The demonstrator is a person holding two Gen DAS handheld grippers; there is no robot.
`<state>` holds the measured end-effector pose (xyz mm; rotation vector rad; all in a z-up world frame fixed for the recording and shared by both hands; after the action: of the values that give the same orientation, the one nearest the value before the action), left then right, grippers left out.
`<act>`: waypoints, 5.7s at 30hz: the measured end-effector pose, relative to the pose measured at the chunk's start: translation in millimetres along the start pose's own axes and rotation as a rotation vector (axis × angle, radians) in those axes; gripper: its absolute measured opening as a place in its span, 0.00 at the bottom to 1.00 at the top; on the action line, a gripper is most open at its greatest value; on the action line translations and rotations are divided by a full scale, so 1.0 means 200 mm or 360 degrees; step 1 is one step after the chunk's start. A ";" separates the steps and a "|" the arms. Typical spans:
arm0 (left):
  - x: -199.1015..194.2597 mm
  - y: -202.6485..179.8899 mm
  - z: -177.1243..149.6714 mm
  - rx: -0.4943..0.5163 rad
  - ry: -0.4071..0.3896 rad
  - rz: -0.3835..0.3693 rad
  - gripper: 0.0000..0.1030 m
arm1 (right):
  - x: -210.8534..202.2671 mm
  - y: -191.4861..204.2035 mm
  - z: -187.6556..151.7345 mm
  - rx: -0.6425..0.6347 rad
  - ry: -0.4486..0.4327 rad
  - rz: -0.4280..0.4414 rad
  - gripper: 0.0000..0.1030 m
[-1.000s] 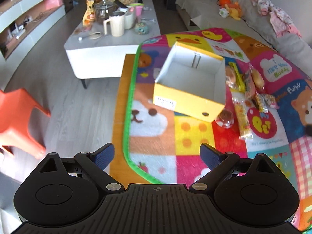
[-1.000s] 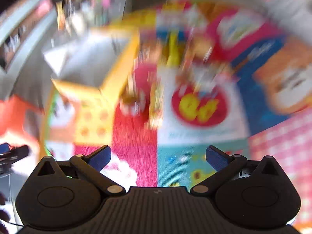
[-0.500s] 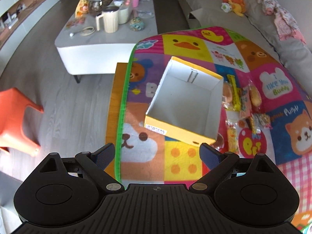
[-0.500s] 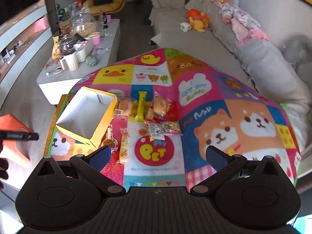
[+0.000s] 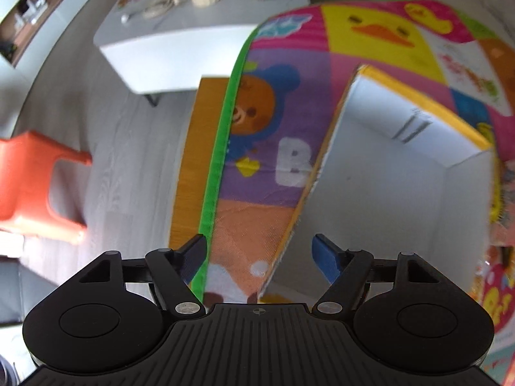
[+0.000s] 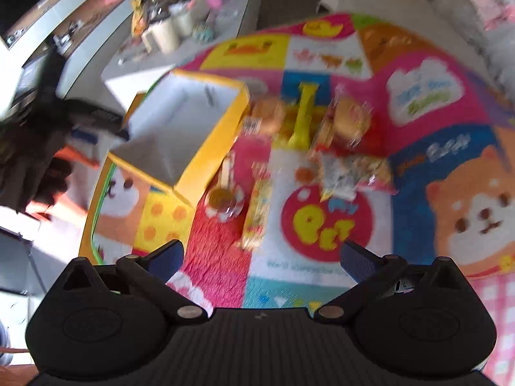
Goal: Organize objects
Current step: 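Grasp the yellow box wall with the left gripper and pull it closer, then drop the rice-cracker bar into the box with the right gripper while the left gripper holds the box wall, then move the right gripper over the wrapped bread roll, then carry the wrapped bread roll into the box with the right gripper and release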
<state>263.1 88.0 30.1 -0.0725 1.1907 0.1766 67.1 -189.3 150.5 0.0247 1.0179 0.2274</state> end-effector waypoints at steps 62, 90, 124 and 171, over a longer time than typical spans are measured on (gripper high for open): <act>-0.13 0.05 -0.35 0.0063 0.0084 -0.0491 0.09 | -0.03 0.72 0.83 0.0305 0.0047 0.0011 0.39; -0.13 0.04 -0.33 -0.0117 0.0216 -0.0208 0.08 | 0.38 0.09 0.03 -0.0310 0.0170 -0.0121 0.59; -0.09 -0.01 -0.18 -0.0418 0.0098 -0.0083 0.09 | 0.93 0.23 0.05 -0.0521 0.0070 0.0106 0.51; -0.11 -0.10 -0.21 -0.0351 0.0113 -0.0223 0.08 | 0.91 -0.19 0.85 0.0095 -0.0017 0.0040 0.30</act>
<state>219.2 60.1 34.2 -0.3570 1.2283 0.1823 309.5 -176.2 82.1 0.0926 1.0140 0.2192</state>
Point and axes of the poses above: each gripper's, at about its wrist camera, not at the fingertips, and x roughly the way its jaws point, y to its left, z to its top, the point moved 4 cm from there along x, roughly the way its jaws point, and after that the axes turned 10 degrees about -y, right-handed, at the moved point
